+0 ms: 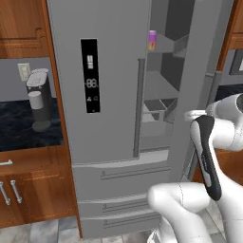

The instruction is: Open the fridge, grab two sodas, and place both sodas inside the bowl with ice on the dining counter.

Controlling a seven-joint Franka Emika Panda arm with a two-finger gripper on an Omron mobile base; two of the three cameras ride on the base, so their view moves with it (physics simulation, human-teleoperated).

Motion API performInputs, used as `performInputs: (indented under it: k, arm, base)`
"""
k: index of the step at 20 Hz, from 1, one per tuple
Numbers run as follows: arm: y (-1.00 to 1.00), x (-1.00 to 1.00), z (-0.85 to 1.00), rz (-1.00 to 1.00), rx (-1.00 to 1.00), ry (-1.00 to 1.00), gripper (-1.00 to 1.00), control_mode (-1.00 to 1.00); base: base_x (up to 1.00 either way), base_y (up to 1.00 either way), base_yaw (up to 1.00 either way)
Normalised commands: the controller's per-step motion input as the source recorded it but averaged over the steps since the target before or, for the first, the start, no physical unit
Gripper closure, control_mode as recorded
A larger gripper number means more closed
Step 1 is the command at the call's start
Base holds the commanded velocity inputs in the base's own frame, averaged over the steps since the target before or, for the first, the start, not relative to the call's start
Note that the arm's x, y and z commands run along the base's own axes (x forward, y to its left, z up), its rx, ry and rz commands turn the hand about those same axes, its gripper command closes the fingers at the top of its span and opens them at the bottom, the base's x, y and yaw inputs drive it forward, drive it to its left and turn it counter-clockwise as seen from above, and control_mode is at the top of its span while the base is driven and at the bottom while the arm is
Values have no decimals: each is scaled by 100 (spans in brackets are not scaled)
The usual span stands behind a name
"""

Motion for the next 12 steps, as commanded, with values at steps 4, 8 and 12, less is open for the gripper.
performInputs:
  k: [4,8,12]
  arm:
    - [-20,-36,-1,-2,1,2,-100,-100]
    - [0,-65,-9,1,0,1,-100,-100]
    - [26,-100,26,10,-9,-8,-100,-100]
  base:
    - [0,0,0]
    - [0,0,0]
    - [0,0,0]
